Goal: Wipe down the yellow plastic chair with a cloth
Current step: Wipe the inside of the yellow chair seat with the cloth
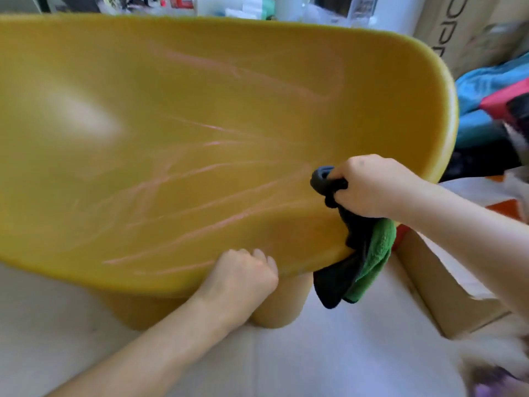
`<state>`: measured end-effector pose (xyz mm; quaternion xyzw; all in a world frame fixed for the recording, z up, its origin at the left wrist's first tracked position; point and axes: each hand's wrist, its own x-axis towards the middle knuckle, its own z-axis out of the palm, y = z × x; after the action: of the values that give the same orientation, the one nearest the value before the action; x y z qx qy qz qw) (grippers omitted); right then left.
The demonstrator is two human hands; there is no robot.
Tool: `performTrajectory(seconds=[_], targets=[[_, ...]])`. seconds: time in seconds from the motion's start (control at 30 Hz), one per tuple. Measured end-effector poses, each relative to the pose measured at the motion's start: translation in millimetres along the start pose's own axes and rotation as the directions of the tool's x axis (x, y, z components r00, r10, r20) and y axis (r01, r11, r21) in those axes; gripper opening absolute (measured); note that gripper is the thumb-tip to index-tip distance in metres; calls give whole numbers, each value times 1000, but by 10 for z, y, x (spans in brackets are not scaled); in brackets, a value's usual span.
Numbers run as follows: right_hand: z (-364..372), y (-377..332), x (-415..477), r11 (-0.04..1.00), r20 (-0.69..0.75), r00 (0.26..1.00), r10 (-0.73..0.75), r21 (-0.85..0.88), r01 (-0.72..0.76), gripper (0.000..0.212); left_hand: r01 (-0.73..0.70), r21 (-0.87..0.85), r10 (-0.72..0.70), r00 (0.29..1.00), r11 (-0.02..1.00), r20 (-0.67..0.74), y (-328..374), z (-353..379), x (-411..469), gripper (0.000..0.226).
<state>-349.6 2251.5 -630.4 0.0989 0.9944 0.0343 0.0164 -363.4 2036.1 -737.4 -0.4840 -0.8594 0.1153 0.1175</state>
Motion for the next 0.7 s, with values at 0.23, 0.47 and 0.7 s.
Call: performTrajectory(seconds=[0.23, 0.47, 0.7], targets=[[666, -326, -677, 983, -234, 961, 145, -80, -168, 15, -92, -52, 100, 975, 994, 198, 273, -431, 136, 35], [578, -285, -714, 990, -172, 985, 13, -134, -37, 24, 13, -413, 38, 992, 910, 117, -16, -232, -163, 34], [547, -105, -293, 929, -125, 966, 226, -270, -253, 24, -2, -541, 11, 1000, 841, 14, -74, -100, -359, 37]])
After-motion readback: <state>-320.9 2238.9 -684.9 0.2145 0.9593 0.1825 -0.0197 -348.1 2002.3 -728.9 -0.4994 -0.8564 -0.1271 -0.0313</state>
